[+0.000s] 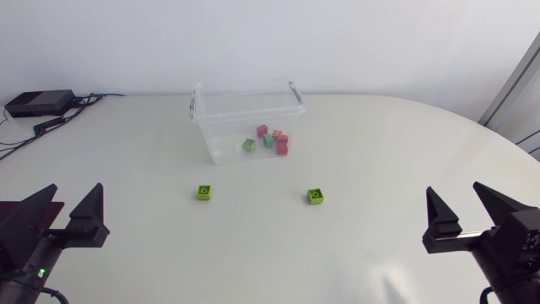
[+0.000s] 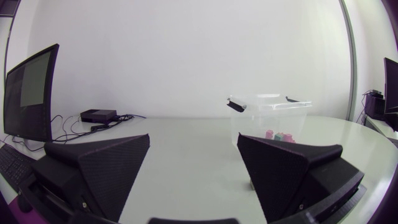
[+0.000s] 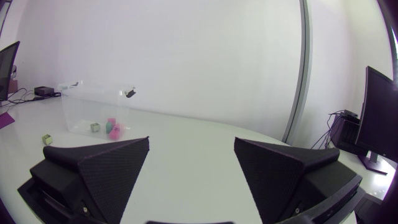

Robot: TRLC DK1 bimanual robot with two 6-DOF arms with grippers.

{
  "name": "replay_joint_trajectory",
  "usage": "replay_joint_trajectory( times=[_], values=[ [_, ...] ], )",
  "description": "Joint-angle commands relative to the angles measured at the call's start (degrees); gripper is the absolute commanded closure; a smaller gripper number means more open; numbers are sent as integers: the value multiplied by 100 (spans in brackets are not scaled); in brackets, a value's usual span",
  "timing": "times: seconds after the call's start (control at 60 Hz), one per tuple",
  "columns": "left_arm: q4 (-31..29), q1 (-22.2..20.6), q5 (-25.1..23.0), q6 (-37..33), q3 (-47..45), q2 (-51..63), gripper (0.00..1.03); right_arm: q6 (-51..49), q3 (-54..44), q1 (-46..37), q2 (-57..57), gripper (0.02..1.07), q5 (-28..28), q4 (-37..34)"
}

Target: Place the duplo bricks in the container

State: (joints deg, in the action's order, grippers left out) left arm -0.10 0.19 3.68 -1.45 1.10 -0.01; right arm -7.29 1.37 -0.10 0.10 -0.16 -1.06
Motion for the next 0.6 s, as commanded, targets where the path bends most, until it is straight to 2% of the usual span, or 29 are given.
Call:
replay_joint_trajectory(
  times=[0.0, 0.583],
  values=[
    [-17, -54, -8, 128, -93, -60, 5, 96, -137, 10, -1, 8, -10, 44],
    [71, -63, -8, 119, -110, -78, 5, 70, -137, 36, -45, 8, -1, 80]
  ],
)
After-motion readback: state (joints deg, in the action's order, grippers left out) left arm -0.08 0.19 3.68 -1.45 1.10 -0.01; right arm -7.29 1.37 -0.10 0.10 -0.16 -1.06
